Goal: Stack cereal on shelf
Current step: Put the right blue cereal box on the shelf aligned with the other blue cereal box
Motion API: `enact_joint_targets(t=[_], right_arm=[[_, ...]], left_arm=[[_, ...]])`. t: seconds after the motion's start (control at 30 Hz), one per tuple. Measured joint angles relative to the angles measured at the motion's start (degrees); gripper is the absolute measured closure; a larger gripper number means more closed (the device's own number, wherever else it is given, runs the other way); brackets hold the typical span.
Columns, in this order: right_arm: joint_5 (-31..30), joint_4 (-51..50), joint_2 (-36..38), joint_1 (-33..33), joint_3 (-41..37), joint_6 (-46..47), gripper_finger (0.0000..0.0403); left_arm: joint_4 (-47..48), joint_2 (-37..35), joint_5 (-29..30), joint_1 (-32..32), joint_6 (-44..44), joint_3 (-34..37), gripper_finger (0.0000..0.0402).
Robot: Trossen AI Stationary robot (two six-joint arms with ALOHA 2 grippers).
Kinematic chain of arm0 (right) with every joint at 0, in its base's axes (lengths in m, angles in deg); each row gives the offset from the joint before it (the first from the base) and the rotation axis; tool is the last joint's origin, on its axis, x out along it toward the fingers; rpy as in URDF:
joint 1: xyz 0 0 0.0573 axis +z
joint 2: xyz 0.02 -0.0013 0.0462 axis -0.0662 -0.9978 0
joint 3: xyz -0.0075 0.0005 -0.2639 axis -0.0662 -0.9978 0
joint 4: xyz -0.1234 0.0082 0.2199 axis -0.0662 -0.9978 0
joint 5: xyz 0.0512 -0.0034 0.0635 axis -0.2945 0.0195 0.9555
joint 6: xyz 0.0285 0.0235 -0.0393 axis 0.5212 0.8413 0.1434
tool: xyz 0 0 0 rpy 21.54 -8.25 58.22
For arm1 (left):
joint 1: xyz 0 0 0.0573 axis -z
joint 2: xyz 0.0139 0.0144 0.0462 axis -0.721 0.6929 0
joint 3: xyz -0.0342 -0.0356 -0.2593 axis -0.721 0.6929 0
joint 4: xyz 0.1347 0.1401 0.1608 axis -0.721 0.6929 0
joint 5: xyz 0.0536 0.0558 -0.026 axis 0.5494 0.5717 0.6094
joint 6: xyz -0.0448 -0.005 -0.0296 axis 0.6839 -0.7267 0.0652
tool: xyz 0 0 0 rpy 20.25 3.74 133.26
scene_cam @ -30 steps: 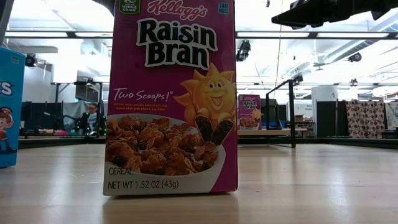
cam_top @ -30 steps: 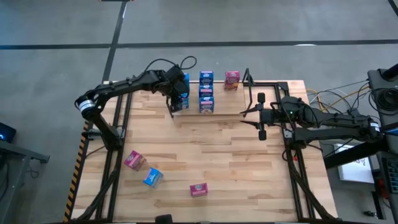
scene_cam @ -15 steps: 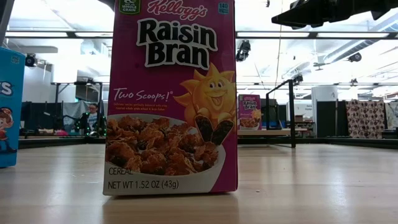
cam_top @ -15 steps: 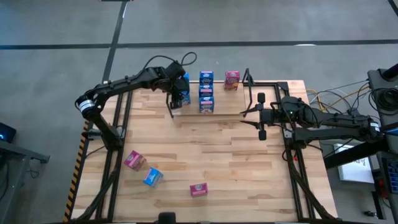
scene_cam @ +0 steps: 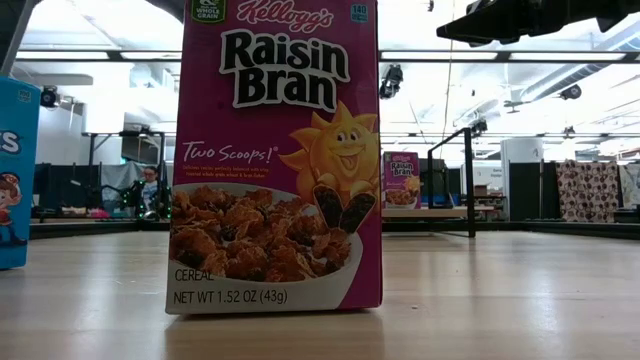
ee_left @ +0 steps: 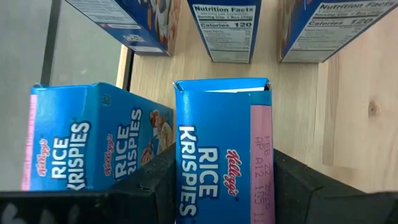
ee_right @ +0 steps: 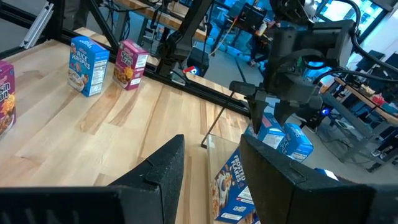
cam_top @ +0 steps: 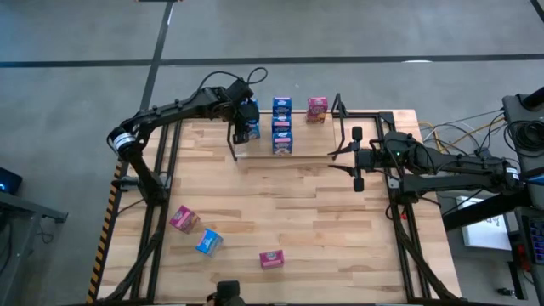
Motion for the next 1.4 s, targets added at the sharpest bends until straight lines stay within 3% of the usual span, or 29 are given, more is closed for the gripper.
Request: enact_joint_targets(t=[1.4], right_arm=[[0.00, 0.02, 0.00, 0.01, 0.00, 0.10, 0.0257]], left_arm=[[0.82, 0.00, -2.58, -0.91, 1.91, 0.00, 0.0233]])
